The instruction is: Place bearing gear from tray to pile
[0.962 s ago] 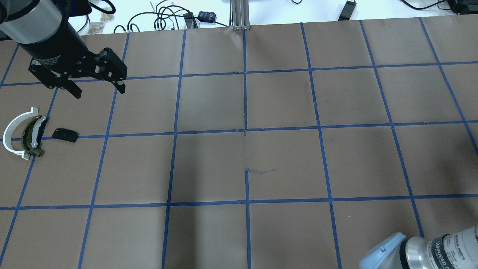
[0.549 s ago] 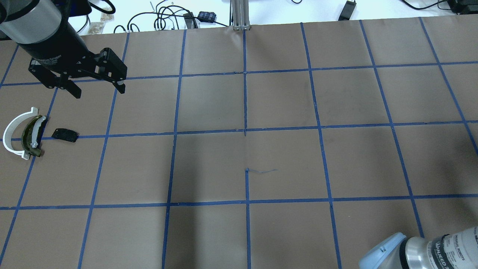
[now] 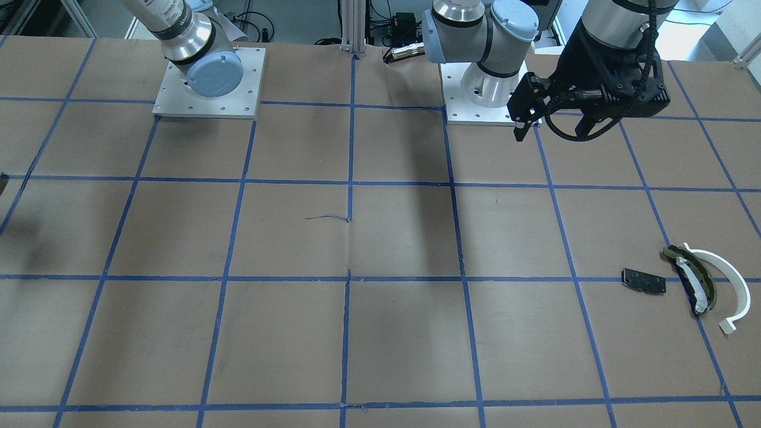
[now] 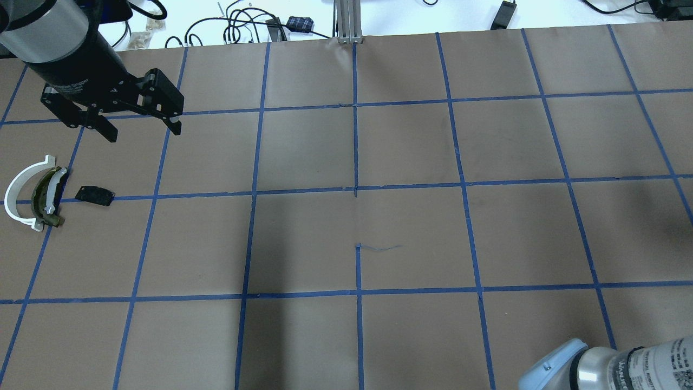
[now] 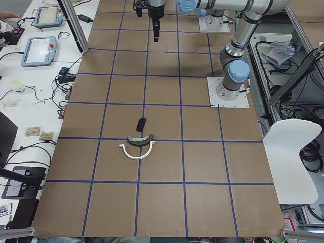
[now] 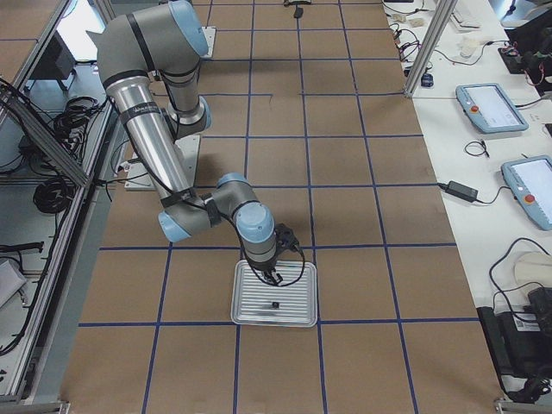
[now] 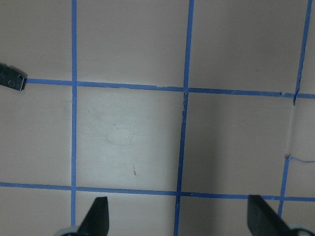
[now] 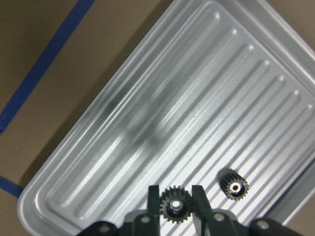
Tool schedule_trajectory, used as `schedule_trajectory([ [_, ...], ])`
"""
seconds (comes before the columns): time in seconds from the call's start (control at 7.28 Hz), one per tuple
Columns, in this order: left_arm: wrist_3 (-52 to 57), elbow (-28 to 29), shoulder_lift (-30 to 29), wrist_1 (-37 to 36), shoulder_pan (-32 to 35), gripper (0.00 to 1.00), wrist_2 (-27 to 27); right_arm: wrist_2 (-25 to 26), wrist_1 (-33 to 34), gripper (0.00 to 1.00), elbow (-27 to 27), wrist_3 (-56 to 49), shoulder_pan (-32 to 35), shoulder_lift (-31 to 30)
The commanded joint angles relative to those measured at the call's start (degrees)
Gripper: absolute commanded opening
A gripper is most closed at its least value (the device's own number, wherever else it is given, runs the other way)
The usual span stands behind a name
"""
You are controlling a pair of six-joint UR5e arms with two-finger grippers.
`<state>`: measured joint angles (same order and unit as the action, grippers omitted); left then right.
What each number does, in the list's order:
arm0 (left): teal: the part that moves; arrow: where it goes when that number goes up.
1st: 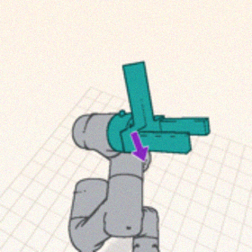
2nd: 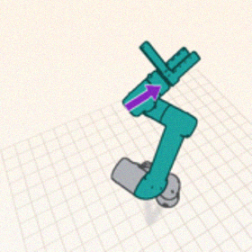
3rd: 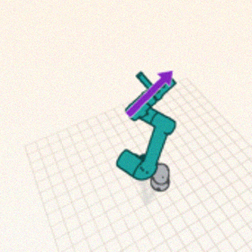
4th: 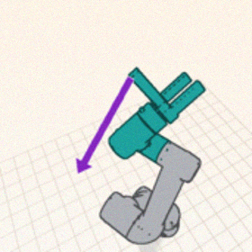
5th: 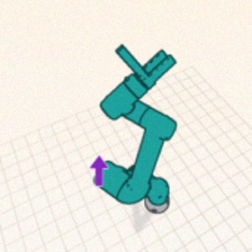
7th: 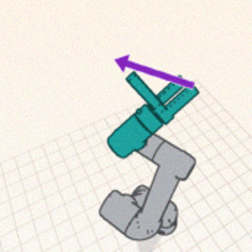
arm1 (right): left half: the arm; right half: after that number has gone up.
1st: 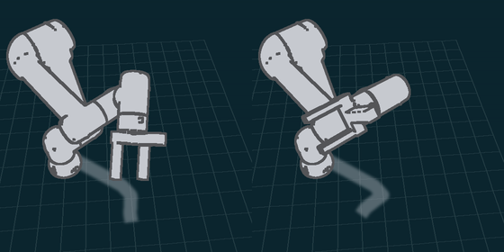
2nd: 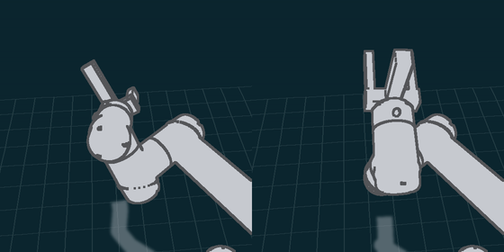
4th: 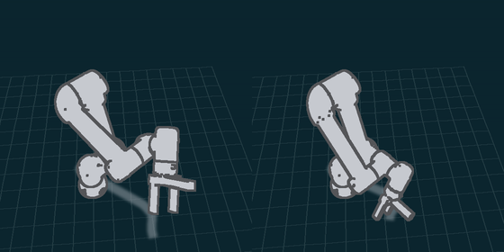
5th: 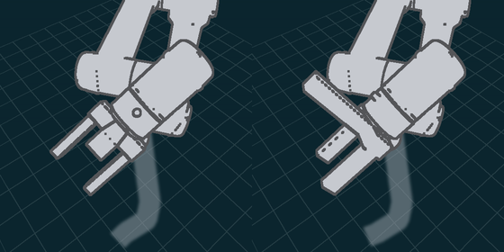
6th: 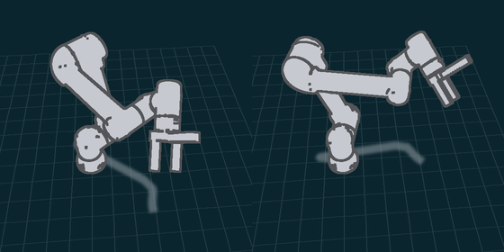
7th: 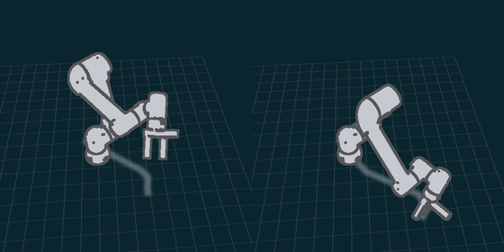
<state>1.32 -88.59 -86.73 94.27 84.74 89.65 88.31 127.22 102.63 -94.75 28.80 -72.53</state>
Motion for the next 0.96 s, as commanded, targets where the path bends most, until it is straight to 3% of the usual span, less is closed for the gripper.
schedule_trajectory([
  [0.0, 0.0, 0.3, 0.0, -0.1, 0.0, 1.0, 0.0, 3.3, -12.3, 0.13, -0.1, 11.8, 8.1, -14.1],
  [0.14, 0.1, 0.3, -0.1, -0.1, 0.0, 1.0, 0.0, 5.1, -19.1, 0.13, -0.2, 18.7, 12.7, -18.7],
  [0.41, 0.0, 0.0, 0.0, 0.0, 0.0, 1.0, 0.0, 3.4, -29.0, 0.12, -2.2, 29.9, 19.9, -24.7],
  [0.69, 0.0, 0.0, 0.1, 0.0, 0.0, 1.0, 0.0, 3.5, -34.3, 0.12, -10.0, 45.2, 35.4, -24.6],
  [0.82, 0.0, 0.0, 0.2, 0.0, 0.0, 1.0, 0.0, 3.4, -36.8, 0.13, -10.8, 57.5, 42.2, -24.5],
])
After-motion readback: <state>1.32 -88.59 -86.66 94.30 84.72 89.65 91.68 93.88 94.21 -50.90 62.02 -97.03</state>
